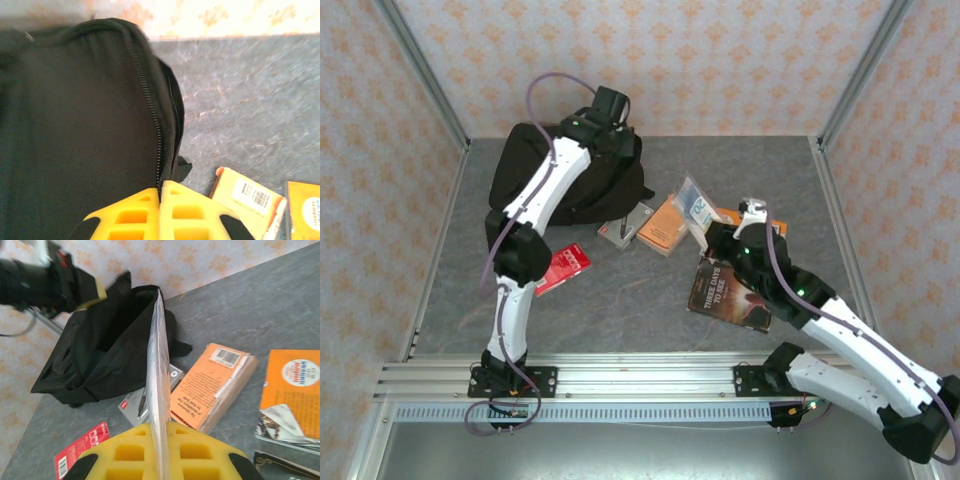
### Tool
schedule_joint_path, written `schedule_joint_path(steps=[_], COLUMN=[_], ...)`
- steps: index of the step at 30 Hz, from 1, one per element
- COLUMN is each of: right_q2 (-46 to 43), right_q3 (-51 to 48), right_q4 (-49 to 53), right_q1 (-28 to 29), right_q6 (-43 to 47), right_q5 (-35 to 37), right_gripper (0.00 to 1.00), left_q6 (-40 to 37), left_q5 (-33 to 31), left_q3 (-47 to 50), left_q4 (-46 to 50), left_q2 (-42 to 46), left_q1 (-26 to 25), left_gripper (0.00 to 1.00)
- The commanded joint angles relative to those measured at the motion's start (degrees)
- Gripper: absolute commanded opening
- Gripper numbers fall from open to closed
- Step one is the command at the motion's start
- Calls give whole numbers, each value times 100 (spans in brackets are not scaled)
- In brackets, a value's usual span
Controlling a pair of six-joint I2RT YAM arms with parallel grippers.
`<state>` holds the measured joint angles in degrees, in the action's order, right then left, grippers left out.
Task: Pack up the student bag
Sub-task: Open the student bag at the top-left of the table, then place the personal item in the student bag.
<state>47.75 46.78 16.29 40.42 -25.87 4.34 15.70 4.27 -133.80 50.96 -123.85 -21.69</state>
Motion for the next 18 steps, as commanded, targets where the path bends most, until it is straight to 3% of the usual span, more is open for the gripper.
schedule_joint_path(steps=[1,10,14,18], right_q2=[529,2714,3642,4482], right_q3=[590,2063,2931,4018], right_q4=[-591,-1299,-827,545], right_q1=[-112,-755,-887,-953], right_q6=[74,-1328,-1725,-1918], right_q5=[-646,-2930,-3305,-3534], right_gripper=[0,0,0,0], left_q6=[-281,-283,-246,-158], left_q5=[-386,-349,-211,-81], left_q3=[183,1021,1336,1574], left_q4=[307,139,7,-125], left_q2=[1044,2025,2268,2412], left_q1=[46,156,191,201], left_gripper=[0,0,0,0])
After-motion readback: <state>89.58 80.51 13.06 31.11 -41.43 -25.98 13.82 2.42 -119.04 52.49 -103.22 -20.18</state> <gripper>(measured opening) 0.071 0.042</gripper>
